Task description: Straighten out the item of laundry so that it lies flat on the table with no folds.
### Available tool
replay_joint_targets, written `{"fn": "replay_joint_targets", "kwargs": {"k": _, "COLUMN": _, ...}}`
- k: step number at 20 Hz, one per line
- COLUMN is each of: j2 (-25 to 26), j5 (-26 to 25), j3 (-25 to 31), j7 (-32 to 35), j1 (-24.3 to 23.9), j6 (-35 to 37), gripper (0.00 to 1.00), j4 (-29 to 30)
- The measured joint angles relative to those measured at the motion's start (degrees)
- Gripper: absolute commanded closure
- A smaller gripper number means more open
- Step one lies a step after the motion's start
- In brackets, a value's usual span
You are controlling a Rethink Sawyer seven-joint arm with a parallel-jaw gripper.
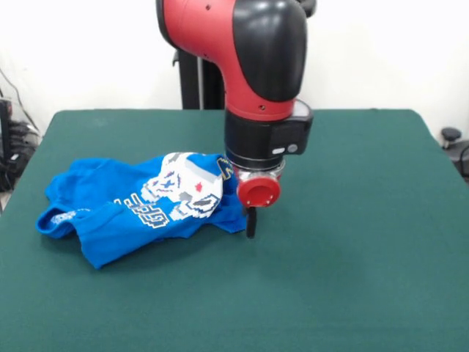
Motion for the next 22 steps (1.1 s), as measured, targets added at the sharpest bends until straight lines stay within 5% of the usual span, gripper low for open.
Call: {"fn": "replay_joint_targets", "kwargs": {"k": 22, "j2": 3.6, "j5": 0.0, "j3": -2.8, "j7": 0.0, "j1": 3.4, "j6": 0.7, "gripper": 0.0, "j4": 0.1}}
